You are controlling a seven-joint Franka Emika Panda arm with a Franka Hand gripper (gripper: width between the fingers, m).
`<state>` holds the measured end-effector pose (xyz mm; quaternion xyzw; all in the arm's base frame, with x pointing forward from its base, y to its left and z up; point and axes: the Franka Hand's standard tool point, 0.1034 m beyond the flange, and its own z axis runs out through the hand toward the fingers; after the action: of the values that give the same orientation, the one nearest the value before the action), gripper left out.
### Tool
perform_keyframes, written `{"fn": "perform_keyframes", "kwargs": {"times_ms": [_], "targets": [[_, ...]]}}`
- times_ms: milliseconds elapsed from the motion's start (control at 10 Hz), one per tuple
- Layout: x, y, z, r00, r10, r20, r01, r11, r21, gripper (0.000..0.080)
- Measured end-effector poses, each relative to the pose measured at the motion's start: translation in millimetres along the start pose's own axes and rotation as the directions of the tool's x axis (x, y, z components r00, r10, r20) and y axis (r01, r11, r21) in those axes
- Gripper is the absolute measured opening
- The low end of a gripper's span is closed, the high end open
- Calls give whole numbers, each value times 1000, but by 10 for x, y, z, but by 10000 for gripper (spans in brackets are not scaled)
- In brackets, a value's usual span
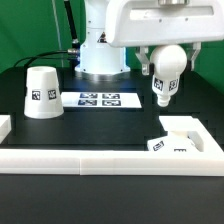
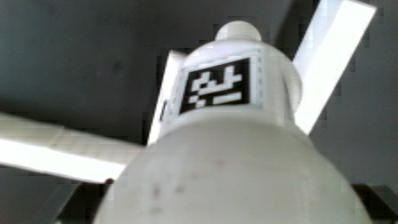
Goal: Assemble lamp
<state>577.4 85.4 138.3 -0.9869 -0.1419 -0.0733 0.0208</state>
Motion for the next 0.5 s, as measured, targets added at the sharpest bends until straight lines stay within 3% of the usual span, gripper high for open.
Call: {"fn": "perform_keyframes", "kwargs": {"times_ms": [500], "targets": [[5,-4,44,998,-5,-58,5,1000,-14,574]]}}
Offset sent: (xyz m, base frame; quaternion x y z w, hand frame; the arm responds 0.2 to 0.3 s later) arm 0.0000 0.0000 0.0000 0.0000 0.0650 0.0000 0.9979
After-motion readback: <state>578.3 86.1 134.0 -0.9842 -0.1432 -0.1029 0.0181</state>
